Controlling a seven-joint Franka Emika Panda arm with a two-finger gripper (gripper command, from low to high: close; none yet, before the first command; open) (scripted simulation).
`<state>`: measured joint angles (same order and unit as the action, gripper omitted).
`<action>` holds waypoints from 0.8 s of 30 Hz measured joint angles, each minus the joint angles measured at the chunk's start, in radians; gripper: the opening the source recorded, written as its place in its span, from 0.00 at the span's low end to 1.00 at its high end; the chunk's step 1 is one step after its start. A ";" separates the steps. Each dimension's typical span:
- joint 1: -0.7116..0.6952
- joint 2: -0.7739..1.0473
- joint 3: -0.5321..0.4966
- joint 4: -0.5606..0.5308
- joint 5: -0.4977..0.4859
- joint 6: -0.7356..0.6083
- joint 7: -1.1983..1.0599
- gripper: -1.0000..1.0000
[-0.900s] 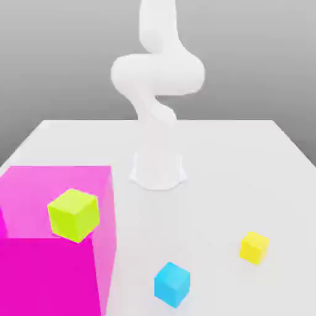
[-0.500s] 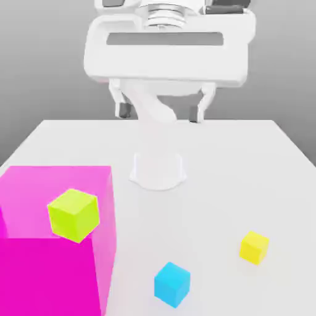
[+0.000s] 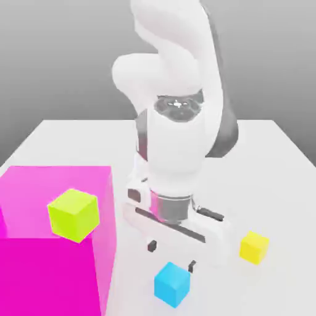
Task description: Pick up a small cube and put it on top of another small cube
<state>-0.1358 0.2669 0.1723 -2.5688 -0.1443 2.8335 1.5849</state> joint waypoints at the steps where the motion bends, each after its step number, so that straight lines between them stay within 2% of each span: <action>1: 0.014 0.036 -0.018 0.006 -0.015 0.029 0.013 0.50; 2: 0.030 0.073 -0.037 0.013 -0.031 0.058 0.025 0.50; 3: 0.043 0.101 -0.052 0.018 -0.043 0.080 0.034 0.00; 10: 0.043 0.104 -0.053 0.019 -0.045 0.083 0.036 0.00; 16: 0.010 -0.084 0.019 -0.022 0.054 -0.062 -0.013 0.00; 24: 0.228 -0.251 0.158 -0.102 0.160 -0.138 0.368 0.00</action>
<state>0.0923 0.0164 0.3302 -2.6709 0.0160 2.6953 1.9531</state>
